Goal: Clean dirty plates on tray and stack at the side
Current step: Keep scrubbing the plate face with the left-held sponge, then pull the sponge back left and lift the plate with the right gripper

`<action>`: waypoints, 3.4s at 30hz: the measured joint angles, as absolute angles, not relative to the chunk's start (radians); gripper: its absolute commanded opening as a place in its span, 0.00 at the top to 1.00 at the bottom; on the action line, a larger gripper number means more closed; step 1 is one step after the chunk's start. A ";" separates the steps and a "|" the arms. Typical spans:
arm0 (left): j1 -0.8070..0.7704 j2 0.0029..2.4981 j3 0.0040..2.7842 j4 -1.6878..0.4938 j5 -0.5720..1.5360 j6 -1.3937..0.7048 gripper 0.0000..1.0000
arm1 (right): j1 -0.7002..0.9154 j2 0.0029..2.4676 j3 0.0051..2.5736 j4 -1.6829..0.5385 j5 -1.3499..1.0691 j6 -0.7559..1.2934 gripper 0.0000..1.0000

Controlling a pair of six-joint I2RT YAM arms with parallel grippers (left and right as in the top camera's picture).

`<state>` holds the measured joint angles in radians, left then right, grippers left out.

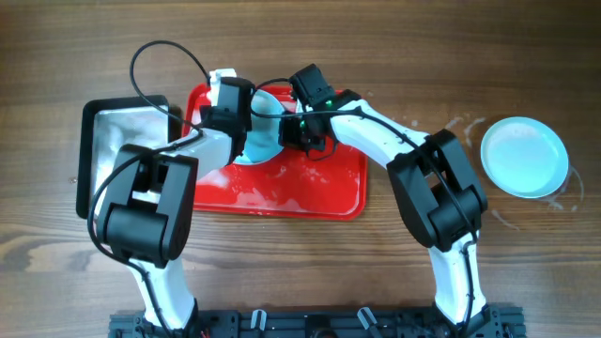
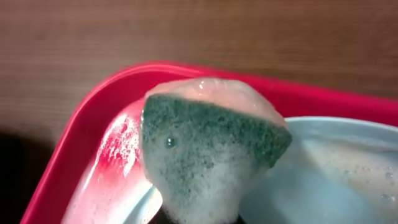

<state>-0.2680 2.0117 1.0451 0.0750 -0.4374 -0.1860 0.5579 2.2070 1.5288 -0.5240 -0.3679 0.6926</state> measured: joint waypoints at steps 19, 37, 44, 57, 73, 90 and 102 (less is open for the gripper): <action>-0.238 1.919 1.173 -0.729 0.100 -0.336 0.96 | 0.547 2.207 1.527 -0.544 -0.393 0.684 0.96; -0.076 2.023 1.303 -0.700 0.388 -0.430 0.96 | 0.540 2.207 1.526 -0.554 -0.404 0.684 0.96; 0.009 2.026 1.304 -0.730 0.420 -0.521 0.96 | 0.540 2.207 1.526 -0.554 -0.404 0.684 0.96; 0.016 2.026 1.308 -0.878 0.417 -0.598 0.96 | 0.540 2.207 1.526 -0.556 -0.404 0.680 0.96; 0.068 1.752 1.294 -0.994 0.381 -0.609 0.96 | 0.538 2.207 1.526 -0.557 -0.408 0.657 0.96; 0.068 1.520 1.285 -0.991 0.159 -0.612 0.96 | 0.518 2.207 1.525 -0.588 -0.439 0.630 0.96; 0.068 1.520 1.284 -1.018 0.145 -0.612 0.96 | 0.467 2.079 1.480 -0.770 -0.269 0.569 0.96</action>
<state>0.0677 1.5204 1.2842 -1.0176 0.1448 -0.6125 0.4675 2.0792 1.4796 -0.7704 -0.2687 0.5690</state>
